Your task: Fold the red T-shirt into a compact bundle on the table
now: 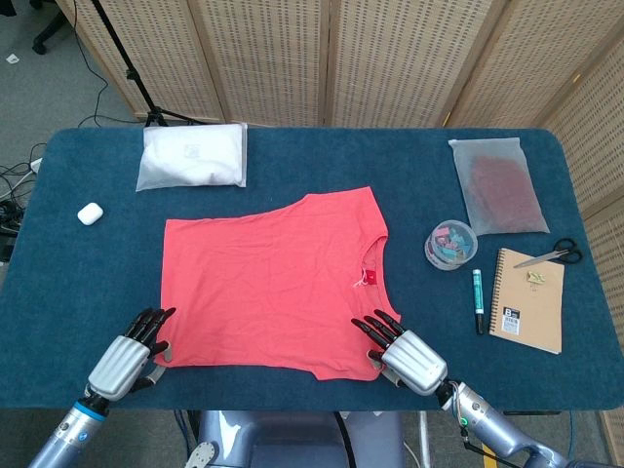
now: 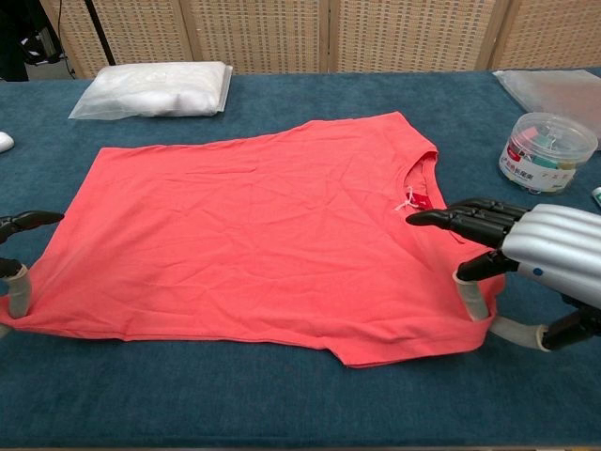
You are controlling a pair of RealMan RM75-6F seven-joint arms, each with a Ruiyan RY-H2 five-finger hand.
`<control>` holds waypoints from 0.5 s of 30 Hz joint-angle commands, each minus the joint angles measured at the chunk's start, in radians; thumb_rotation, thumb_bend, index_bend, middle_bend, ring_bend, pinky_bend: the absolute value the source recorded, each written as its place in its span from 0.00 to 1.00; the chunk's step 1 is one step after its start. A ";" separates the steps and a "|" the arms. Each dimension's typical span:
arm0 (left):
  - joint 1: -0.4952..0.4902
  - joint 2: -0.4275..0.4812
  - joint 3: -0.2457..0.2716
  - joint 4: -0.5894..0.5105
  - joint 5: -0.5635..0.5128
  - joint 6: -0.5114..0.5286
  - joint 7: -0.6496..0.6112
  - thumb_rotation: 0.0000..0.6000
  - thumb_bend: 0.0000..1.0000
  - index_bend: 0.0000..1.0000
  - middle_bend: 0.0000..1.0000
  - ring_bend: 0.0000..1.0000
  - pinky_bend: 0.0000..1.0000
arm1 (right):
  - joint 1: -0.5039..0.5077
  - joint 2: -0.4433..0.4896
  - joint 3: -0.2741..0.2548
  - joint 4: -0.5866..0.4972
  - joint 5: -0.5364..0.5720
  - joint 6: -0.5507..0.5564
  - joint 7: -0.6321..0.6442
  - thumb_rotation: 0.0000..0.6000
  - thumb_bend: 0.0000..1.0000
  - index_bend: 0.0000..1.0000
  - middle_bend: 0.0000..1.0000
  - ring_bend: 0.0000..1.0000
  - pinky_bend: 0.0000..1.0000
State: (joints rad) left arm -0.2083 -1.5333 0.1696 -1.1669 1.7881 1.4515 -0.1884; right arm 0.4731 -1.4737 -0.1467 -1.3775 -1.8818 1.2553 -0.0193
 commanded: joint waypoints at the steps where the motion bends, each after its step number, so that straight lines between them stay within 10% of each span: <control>1: 0.002 0.018 0.018 -0.022 0.026 0.021 -0.004 1.00 0.62 0.73 0.00 0.00 0.00 | 0.023 0.032 -0.013 -0.032 -0.033 -0.007 -0.005 1.00 0.54 0.64 0.01 0.00 0.00; 15: 0.017 0.093 0.108 -0.118 0.136 0.084 -0.008 1.00 0.62 0.73 0.00 0.00 0.00 | 0.034 0.114 -0.102 -0.119 -0.152 0.003 -0.058 1.00 0.57 0.64 0.01 0.00 0.00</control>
State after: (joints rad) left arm -0.1942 -1.4447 0.2725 -1.2794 1.9177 1.5315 -0.1968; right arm 0.5098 -1.3675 -0.2386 -1.4912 -2.0221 1.2507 -0.0722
